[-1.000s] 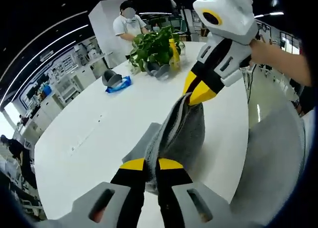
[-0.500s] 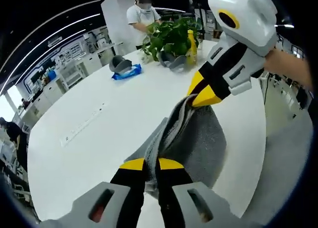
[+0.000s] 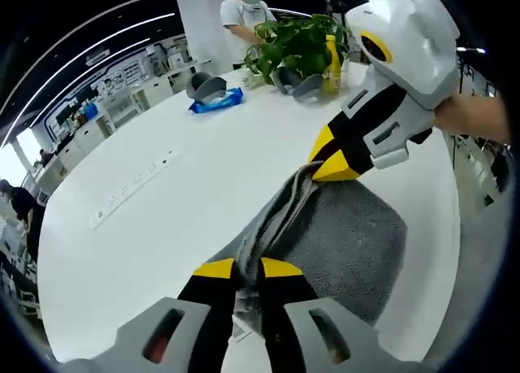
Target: Fold the towel on the table until its edges align and the towel forms a compact rectangular stack.
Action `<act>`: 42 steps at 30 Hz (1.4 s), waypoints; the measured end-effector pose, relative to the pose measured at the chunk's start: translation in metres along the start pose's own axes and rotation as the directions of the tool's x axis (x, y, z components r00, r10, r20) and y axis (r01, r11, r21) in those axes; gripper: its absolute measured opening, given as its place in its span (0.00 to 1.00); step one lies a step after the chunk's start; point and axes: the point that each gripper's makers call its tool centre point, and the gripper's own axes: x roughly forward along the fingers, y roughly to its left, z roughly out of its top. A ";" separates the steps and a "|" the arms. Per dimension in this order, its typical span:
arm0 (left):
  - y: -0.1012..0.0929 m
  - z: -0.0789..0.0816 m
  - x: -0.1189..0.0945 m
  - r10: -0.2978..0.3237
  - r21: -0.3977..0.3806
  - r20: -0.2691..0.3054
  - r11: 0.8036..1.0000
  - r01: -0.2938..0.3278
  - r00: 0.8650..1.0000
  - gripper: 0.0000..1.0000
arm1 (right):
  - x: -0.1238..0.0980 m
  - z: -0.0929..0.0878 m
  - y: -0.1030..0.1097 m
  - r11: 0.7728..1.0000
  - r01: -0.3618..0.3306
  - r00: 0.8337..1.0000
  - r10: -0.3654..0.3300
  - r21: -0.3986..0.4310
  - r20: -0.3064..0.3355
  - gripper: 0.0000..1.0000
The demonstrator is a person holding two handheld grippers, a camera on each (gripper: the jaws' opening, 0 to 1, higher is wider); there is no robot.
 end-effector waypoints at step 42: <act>-0.034 -0.029 -0.039 0.025 -0.121 0.085 0.993 -0.015 0.996 0.10 | -0.048 -0.023 0.023 0.976 0.004 0.989 -0.036 0.216 0.146 0.04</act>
